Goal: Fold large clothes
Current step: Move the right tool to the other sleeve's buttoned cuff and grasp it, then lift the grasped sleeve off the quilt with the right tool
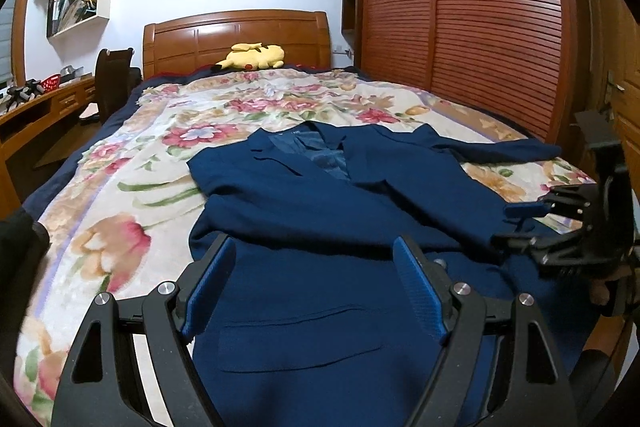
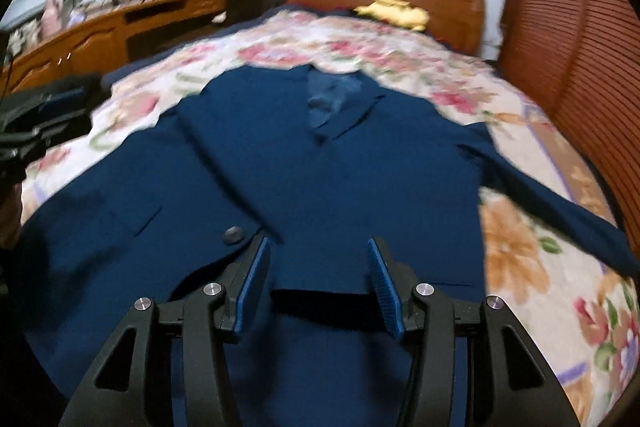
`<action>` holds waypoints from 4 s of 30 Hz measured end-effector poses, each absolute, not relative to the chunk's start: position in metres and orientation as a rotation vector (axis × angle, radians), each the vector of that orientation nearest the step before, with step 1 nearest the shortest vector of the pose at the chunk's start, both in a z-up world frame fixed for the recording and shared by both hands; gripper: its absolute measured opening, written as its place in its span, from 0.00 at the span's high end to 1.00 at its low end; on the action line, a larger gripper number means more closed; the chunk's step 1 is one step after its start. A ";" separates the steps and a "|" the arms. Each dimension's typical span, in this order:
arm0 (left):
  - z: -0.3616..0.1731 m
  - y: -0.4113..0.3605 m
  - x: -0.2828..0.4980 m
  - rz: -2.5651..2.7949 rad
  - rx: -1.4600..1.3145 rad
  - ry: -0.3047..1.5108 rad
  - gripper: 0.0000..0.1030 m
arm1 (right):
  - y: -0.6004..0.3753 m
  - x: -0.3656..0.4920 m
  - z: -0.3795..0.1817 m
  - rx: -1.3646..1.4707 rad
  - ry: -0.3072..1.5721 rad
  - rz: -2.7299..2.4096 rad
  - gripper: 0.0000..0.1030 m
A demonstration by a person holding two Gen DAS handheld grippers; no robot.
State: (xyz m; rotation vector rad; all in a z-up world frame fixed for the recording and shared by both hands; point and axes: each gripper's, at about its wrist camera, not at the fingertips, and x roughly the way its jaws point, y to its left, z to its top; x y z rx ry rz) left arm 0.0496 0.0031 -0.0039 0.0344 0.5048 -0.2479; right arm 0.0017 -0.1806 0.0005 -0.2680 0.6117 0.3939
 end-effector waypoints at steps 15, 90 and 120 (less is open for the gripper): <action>-0.007 -0.016 0.053 -0.269 0.049 0.515 0.21 | -0.197 0.034 0.026 -0.310 0.590 0.276 0.94; -0.023 -0.071 0.078 -0.306 0.067 0.543 0.00 | -0.492 0.223 -0.015 -0.021 0.723 -0.420 0.89; -0.010 -0.017 0.051 -0.254 0.024 0.502 0.00 | -0.210 0.075 0.154 -0.368 0.320 0.017 0.91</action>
